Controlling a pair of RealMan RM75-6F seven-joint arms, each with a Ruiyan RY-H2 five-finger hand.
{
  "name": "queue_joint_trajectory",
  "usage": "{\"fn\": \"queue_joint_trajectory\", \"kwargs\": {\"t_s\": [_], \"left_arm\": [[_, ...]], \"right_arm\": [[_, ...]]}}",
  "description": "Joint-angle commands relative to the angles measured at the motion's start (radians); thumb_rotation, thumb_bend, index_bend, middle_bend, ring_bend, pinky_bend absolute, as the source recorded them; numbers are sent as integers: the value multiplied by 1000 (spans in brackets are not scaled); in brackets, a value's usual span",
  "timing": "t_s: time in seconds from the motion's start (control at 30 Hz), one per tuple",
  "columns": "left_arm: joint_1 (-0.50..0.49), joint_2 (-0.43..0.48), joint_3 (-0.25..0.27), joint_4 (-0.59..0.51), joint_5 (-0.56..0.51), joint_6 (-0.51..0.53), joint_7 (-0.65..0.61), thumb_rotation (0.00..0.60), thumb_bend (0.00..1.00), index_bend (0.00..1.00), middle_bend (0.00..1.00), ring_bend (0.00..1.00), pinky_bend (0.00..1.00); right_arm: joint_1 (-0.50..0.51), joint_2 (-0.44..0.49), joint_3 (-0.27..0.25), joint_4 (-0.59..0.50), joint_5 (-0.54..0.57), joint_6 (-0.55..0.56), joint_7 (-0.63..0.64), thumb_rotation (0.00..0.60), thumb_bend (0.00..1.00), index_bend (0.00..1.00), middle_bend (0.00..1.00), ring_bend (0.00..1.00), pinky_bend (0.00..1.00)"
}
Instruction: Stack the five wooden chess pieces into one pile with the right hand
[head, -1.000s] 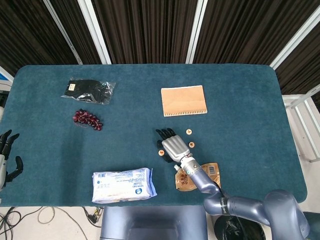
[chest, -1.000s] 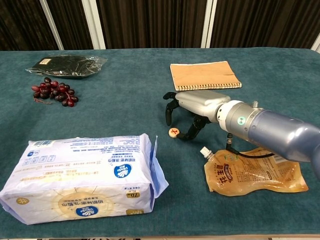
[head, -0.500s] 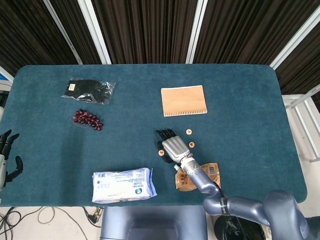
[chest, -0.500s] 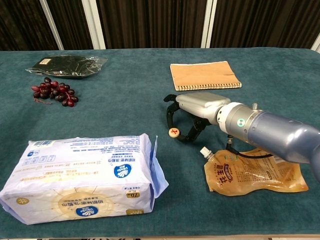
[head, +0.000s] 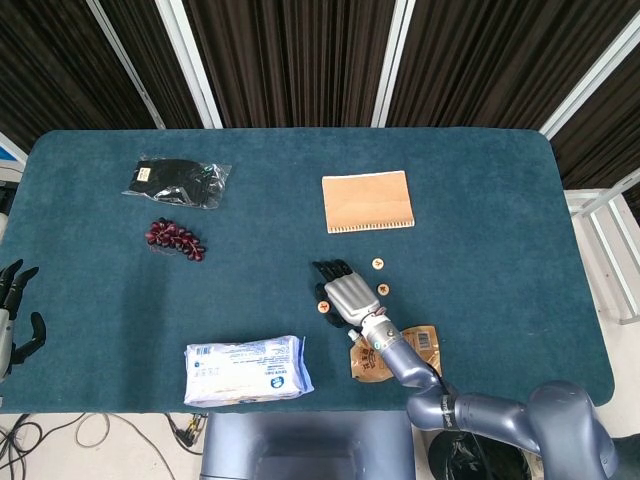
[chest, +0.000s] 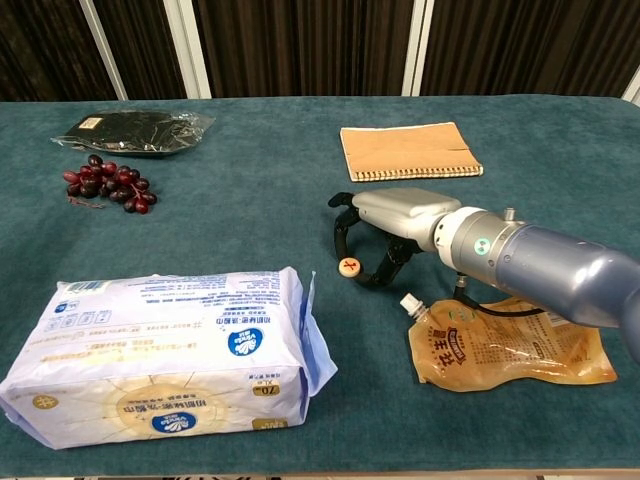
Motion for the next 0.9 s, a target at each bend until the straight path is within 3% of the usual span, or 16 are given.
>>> {"fn": "queue_joint_trajectory", "kwargs": {"t_s": [0.03, 0.53, 0.9], "left_arm": [[0, 0, 0, 0, 0, 0, 0, 600, 624, 137, 1, 0, 0], [0, 2, 0, -4, -1, -1, -1, 600, 624, 137, 1, 0, 0], [0, 2, 2, -7, -2, -5, -1, 600, 625, 137, 1, 0, 0]], "right_arm": [[-1, -1, 0, 0, 1, -2, -1, 600, 405, 463, 0, 0, 0], [0, 9, 10, -10, 6, -10, -1, 600, 404, 524, 0, 0, 0], [23, 78, 64, -55, 89, -44, -33, 600, 405, 524, 0, 0, 0]]}}
